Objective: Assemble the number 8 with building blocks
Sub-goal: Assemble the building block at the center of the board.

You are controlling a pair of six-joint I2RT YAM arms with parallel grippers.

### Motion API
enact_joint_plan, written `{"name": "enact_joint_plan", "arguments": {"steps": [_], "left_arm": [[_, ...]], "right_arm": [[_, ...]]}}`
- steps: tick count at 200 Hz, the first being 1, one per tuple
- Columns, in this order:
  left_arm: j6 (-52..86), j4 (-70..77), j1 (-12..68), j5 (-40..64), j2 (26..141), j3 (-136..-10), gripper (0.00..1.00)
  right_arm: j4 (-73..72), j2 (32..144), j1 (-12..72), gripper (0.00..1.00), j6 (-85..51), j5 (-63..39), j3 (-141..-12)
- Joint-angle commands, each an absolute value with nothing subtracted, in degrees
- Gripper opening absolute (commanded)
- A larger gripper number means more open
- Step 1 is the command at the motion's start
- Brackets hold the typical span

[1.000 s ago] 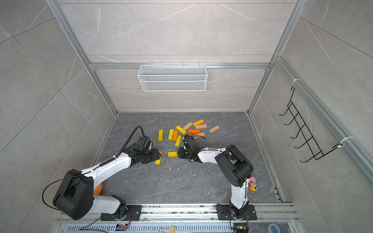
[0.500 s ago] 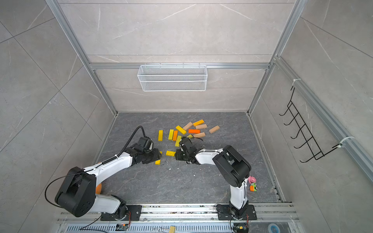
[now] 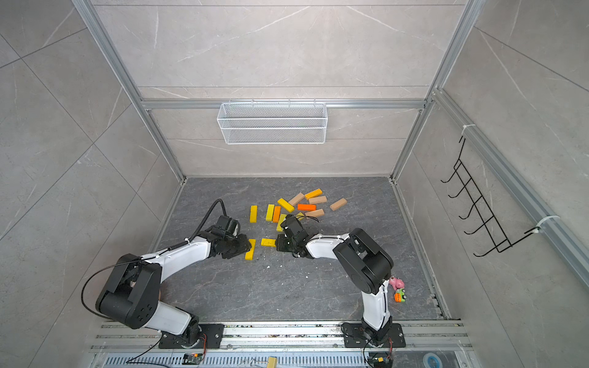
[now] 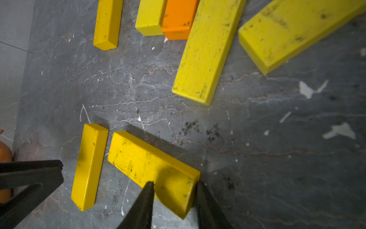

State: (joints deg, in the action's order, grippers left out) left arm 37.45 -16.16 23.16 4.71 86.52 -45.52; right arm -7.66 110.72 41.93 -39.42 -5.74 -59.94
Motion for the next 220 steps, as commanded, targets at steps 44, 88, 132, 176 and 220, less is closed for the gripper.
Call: {"name": "enact_joint_plan", "arguments": {"steps": [44, 88, 132, 176, 220], "left_arm": [[38.03, -12.2, 23.01, 7.18, 88.25, -46.71, 0.56], [38.63, -10.86, 22.96, 8.04, 89.02, -46.49, 0.53], [38.76, -10.73, 22.94, 8.0, 89.47, -46.58, 0.51], [38.95, -10.81, 22.94, 7.74, 89.56, -46.41, 0.49], [39.13, -10.3, 22.94, 8.2, 89.69, -46.24, 0.47]], "right_arm": [[-6.24, 112.68, 42.55, 0.37, -38.87, -5.75, -61.63], [-7.24, 112.68, 43.06, 0.36, -39.95, -5.7, -61.05], [-7.47, 113.46, 43.46, 0.36, -40.28, -5.71, -61.83], [-6.21, 114.15, 43.57, 0.36, -39.59, -4.75, -63.05], [-6.48, 114.52, 43.59, 0.36, -39.83, -5.58, -63.59]]}}
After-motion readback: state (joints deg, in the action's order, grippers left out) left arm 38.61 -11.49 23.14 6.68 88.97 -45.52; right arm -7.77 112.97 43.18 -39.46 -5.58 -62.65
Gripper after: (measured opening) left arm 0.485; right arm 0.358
